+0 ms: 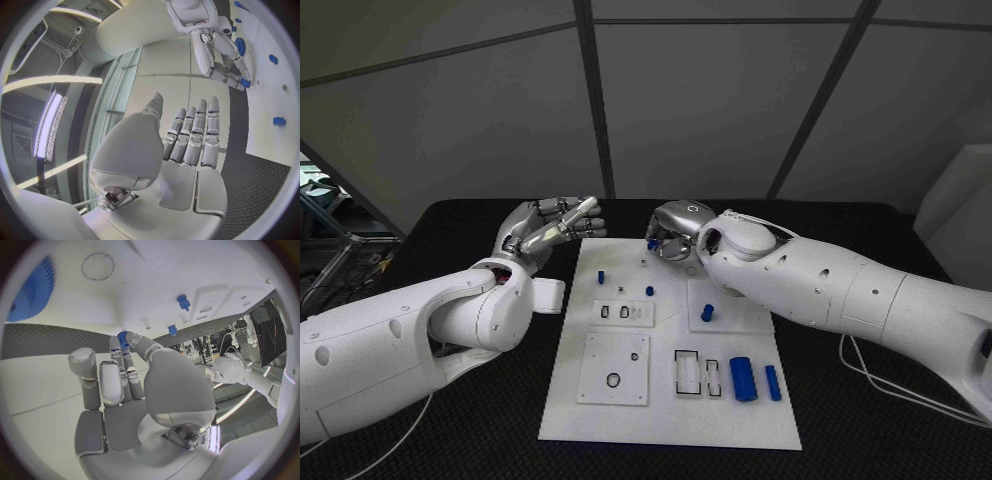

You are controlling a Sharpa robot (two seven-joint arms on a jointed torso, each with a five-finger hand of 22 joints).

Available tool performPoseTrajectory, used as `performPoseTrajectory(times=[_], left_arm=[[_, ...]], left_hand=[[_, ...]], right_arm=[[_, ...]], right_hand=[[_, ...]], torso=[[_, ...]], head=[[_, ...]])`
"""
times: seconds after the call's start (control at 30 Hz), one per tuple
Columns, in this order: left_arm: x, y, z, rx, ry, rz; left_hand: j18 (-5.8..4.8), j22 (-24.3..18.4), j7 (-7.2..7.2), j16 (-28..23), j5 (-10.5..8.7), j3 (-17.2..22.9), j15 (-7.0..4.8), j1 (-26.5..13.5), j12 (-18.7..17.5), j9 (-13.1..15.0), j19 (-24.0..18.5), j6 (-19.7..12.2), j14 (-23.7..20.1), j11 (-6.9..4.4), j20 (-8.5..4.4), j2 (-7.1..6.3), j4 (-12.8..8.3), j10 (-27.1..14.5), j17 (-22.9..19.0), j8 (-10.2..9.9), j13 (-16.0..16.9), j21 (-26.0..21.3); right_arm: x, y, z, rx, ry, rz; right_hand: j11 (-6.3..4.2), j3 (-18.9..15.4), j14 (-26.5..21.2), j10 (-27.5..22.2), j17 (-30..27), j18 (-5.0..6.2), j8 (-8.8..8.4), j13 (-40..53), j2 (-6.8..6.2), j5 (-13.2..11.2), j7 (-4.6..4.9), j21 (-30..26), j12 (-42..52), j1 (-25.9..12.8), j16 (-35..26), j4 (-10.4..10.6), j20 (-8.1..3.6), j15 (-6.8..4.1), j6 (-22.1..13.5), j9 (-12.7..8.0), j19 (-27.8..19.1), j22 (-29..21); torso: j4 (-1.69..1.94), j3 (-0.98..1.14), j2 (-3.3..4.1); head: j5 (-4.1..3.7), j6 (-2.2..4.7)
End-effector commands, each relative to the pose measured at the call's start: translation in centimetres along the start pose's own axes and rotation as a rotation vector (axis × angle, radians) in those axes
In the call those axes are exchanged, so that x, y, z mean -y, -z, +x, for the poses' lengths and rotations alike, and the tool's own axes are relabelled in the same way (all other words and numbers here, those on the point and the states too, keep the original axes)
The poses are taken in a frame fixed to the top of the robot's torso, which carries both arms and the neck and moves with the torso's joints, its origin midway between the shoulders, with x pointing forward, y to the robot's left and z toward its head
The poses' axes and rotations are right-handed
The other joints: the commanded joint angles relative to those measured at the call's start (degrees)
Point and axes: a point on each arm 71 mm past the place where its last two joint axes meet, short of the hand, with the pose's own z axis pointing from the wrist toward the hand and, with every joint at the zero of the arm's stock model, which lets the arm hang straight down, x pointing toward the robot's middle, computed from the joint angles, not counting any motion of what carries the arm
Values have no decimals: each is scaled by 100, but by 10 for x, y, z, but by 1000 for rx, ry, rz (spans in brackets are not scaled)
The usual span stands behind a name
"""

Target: Assemble the parts on the task board

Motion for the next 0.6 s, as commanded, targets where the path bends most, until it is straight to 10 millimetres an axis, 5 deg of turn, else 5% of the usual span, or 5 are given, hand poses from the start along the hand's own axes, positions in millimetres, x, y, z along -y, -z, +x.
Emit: performPoseTrajectory(times=[0.03,0.37,0.6], left_arm=[[2,-1,2,-15,3,8],[4,-2,2,-16,3,10],[4,-2,2,-16,2,11]], left_hand=[[-92,9,153,-30,-25,-6,33,-39,-18,-7,-18,-37,-4,-3,16,37,-33,-24,5,-34,-8,31],[-92,9,153,-30,-25,-6,33,-39,-18,-7,-18,-37,-4,-3,16,37,-33,-24,5,-34,-8,31],[-92,9,153,-30,-25,-6,33,-39,-18,-7,-18,-37,-4,-3,16,37,-33,-24,5,-34,-8,31]], right_arm=[[-1,-2,0,-21,4,-9],[-2,-5,3,-38,11,-1],[-2,-7,4,-51,14,-1]], right_hand=[[22,21,253,3,6,-46,9,2,-25,-16,27,29,-36,-23,31,18,18,-8,-6,5,36,0],[42,43,247,-59,7,-45,-20,-9,-51,-27,46,34,-53,-49,43,52,31,8,-55,-5,19,2],[152,109,231,-495,5,-44,-43,-104,-157,-34,132,43,-70,-126,69,136,104,101,-234,-26,-23,0]], torso=[[5,-3,4],[9,-9,13],[-3,-7,4]], head=[[-2,1],[4,-26],[20,-43]])
